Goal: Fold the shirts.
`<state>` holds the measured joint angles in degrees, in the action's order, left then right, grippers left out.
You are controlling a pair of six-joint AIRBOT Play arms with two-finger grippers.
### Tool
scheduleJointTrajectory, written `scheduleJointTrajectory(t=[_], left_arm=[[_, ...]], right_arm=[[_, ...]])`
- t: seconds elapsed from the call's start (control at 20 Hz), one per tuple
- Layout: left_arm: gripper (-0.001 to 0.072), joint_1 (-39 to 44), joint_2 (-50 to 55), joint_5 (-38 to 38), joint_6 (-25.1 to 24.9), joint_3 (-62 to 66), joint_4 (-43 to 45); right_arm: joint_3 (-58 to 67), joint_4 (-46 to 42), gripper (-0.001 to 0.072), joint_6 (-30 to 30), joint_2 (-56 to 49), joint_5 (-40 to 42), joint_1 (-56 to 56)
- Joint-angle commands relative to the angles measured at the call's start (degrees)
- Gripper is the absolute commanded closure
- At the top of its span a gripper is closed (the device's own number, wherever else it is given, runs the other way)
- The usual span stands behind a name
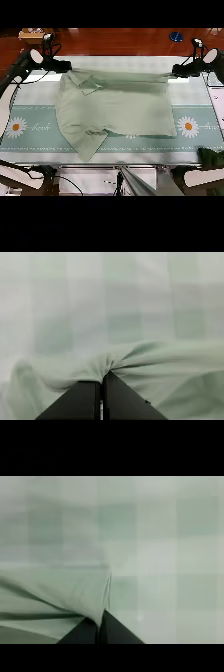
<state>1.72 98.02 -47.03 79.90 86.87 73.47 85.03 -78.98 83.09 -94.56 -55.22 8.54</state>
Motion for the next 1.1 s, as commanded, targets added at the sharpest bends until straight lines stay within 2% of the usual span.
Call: scheduleJointTrajectory(t=[0.0,0.25,0.5,0.55,0.6,0.65,0.7,0.8,0.95,1.05], left_arm=[[0.0688,-0.8,-0.2,-17.6,-0.2,3.3,0.1],[0.0688,-0.3,4.6,-25.6,1.8,3.3,0.3],[0.0682,-0.3,6.1,-26.0,1.8,3.3,0.3],[0.0611,-0.3,6.1,-25.8,1.8,3.3,0.3],[0.0491,-0.3,6.1,-25.9,1.8,3.4,0.2],[0.0398,-0.3,5.9,-26.1,1.8,3.7,0.2],[0.0322,-0.5,5.8,-27.3,1.7,4.9,0.3],[0.0292,-1.8,4.8,-30.9,1.0,9.1,0.3],[0.0292,-6.4,-0.8,-37.1,0.7,12.4,0.3],[0.0287,-10.5,-6.4,-39.9,1.1,8.2,0.0]], right_arm=[[0.0,-0.5,0.0683,-1.3,1.6,-9.8,0.6],[0.0,0.0,0.0683,-0.5,-2.5,-16.6,-0.1],[0.0,0.5,0.067,-0.5,-3.6,-15.3,-0.2],[0.0,0.5,0.0561,-0.5,-3.6,-15.1,-0.2],[0.0,0.5,0.0458,-0.5,-3.6,-15.1,-0.1],[0.0,0.5,0.0411,-0.6,-3.5,-15.3,-0.1],[0.0,0.4,0.0406,-1.1,-3.1,-16.1,-0.1],[0.0,-3.1,0.0327,-2.5,-0.5,-18.1,0.3],[-0.1,-14.4,0.0299,-2.4,6.5,-26.0,2.1],[-2.6,-13.0,0.0299,-1.8,11.0,-27.4,5.8]])
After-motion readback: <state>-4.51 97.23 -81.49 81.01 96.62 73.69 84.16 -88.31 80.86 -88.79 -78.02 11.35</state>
